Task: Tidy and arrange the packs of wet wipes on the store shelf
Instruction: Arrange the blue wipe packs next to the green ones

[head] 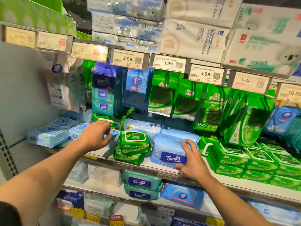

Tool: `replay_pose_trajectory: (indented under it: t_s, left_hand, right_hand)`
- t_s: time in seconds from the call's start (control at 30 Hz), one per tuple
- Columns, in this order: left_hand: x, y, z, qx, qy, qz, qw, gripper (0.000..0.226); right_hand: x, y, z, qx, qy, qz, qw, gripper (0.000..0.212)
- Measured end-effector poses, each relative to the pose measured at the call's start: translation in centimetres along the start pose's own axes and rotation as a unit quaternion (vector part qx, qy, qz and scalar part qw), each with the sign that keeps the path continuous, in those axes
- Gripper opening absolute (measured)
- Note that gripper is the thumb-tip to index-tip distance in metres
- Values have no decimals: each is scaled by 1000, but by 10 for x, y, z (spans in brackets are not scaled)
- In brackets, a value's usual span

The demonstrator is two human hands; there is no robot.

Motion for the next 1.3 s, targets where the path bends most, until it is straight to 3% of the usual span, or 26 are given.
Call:
replay_pose_trajectory:
  t_s: [0.43, 0.6, 0.67, 0.73, 0.8, 0.87, 1.0, 1.13, 1.3]
  left_hand:
    - [-14, 2, 22, 55, 75, -37, 995, 22]
    - [-22, -1, 38, 92, 42, -46, 994, 34]
    - [-27, 5, 44, 104, 6, -89, 991, 59]
    - [-32, 19, 51, 50, -31, -186, 981, 105]
    - [-36, 34, 60, -18, -49, -277, 960, 128]
    - [-41, 45, 70, -40, -39, -318, 947, 121]
    - [-55, 44, 80, -20, -23, -290, 957, 90]
    - [-67, 41, 98, -21, 13, -250, 968, 100]
    - [-79, 42, 121, -28, 52, -260, 964, 100]
  right_hand:
    - [3, -11, 9, 42, -15, 5, 999, 91]
    - [4, -10, 18, 38, -18, 3, 999, 91]
    - [5, -9, 17, 37, -19, 0, 999, 91]
    - [5, -10, 17, 34, -13, -10, 999, 93]
    - [6, -11, 18, 28, -14, -22, 999, 95]
    - [8, -11, 21, 30, -21, -31, 999, 100]
    - [10, -10, 32, 49, -50, -50, 996, 110]
    - [15, -22, 38, 8, -51, -32, 998, 113]
    - [21, -30, 38, -27, -41, -48, 998, 119]
Point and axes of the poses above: each hand's wrist, its own x-axis away from the middle knuckle, its own y-axis out of the palm, z = x × y, the point moved 5 cm from there along -x, towards the middle knuckle, and after that the axes turned 6 degrees about x, right-handed, at the moved point
